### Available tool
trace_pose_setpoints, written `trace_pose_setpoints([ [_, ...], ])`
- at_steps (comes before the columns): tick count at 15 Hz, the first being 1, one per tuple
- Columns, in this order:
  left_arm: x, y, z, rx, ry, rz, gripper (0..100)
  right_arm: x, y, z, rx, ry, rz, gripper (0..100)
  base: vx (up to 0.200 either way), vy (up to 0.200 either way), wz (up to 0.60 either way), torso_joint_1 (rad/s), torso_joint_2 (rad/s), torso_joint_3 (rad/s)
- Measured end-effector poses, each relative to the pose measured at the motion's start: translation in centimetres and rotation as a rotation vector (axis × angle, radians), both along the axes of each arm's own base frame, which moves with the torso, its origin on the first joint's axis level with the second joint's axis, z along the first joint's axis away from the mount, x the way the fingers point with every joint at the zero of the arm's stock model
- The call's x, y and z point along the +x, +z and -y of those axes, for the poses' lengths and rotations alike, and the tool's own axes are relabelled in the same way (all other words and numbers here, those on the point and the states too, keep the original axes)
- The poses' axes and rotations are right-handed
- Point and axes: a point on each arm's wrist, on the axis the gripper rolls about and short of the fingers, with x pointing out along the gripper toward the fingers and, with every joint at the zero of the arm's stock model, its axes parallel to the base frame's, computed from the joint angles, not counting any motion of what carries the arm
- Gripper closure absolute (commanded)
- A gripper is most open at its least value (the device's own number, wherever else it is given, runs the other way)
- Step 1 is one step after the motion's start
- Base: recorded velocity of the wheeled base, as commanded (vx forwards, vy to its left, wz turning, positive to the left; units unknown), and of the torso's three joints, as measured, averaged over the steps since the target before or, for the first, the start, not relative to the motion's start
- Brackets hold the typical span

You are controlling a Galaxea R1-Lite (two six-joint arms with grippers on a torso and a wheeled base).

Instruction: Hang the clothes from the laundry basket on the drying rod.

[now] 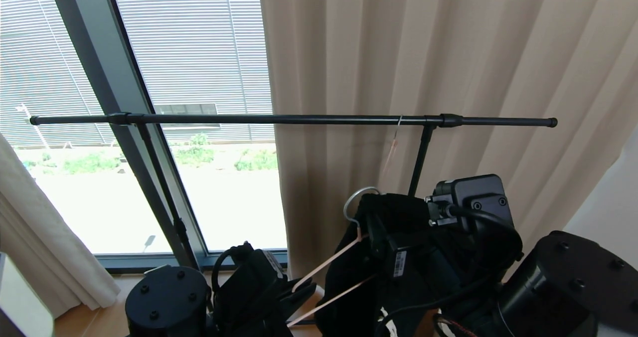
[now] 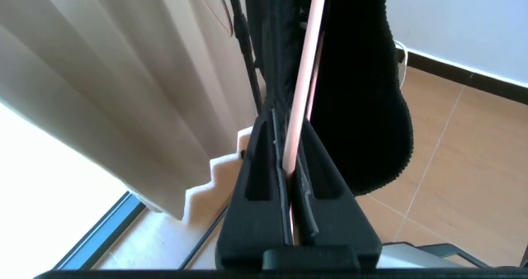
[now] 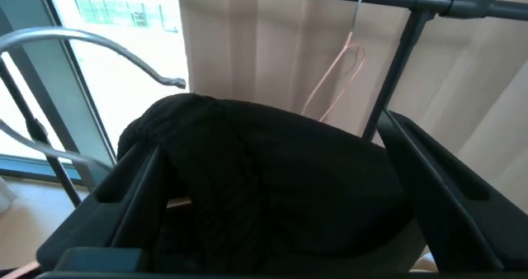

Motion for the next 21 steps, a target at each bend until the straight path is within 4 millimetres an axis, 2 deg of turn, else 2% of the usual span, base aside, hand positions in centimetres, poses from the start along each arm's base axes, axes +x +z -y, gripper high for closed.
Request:
trace_pose_setpoints([
  [4,0.3,0.0,0.0,-0.001,0.008,0.001,100,-0.3,-0.6,-0.3,-0.016,0.012,-0.01,0,0.0,0.0,0.0,0.0,0.0,0.0],
  [11,1.9,0.5,-0.7,-0.035,0.077,0.024,100,-0.4,-0.9,-0.2,-0.028,0.016,-0.016,0,0.0,0.0,0.0,0.0,0.0,0.0],
  [17,2.2,0.5,-1.1,-0.063,0.089,0.032,100,-0.7,-0.8,0.1,-0.031,0.04,-0.017,0,0.0,0.0,0.0,0.0,0.0,0.0],
  [19,2.4,0.3,-1.5,-0.057,0.1,0.029,100,-0.6,-0.5,0.9,-0.061,0.077,-0.013,0,0.0,0.0,0.0,0.0,0.0,0.0],
  [21,2.5,0.3,-1.7,-0.059,0.103,0.031,100,-0.3,0.2,3.4,-0.123,0.203,-0.011,0,0.0,0.0,0.0,0.0,0.0,0.0],
])
